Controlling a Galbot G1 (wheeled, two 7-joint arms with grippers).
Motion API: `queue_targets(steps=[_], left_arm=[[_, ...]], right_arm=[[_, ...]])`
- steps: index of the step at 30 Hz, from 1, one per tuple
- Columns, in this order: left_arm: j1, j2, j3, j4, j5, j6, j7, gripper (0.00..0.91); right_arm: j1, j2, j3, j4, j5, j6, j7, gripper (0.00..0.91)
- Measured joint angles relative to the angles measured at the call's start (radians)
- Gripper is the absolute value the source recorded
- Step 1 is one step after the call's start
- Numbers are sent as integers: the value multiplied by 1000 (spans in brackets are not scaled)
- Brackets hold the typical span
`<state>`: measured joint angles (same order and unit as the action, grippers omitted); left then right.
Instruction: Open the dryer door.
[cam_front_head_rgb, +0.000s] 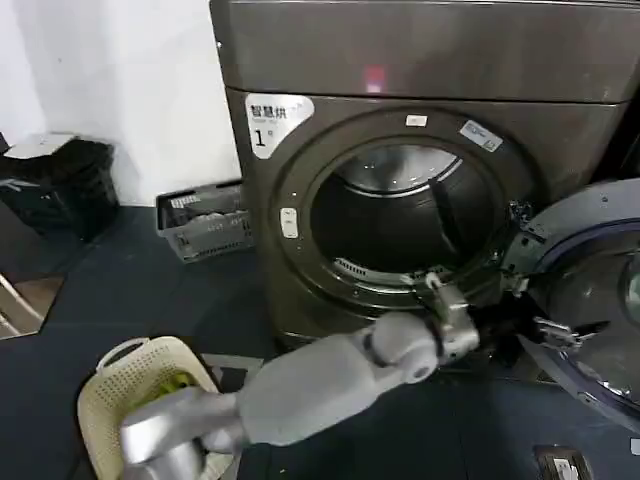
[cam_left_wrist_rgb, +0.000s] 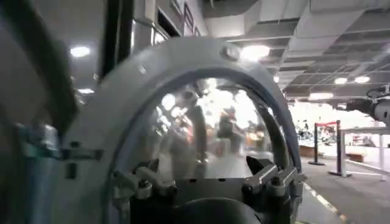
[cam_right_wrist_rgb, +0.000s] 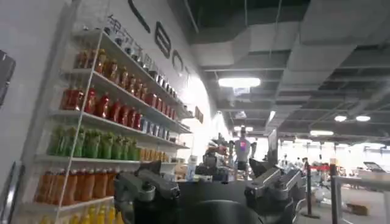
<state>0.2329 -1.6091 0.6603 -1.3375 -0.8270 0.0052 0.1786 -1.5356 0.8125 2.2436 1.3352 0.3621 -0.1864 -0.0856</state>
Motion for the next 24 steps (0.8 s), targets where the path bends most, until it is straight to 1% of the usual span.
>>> queue_targets(steps=[7,13,19,22,24], left_arm=[[-16,2,9,-58,-38,1,5,907],[-28,110,26,-120,-46,-45,14,907],[-32,172,26,-162,-42,-82,7,907],[-31,199,29,-186,-35,-88,5,907],[-32,227,33,-217,-1,-87,5,907]], right_arm=[[-5,1,8,2,-2,1,0,907],[-3,1,6,2,-2,1,-2,907],[-13,1,12,5,-1,2,-6,907],[-20,-2,20,5,-1,1,-7,907],[-28,-6,27,3,-1,0,-10,907]])
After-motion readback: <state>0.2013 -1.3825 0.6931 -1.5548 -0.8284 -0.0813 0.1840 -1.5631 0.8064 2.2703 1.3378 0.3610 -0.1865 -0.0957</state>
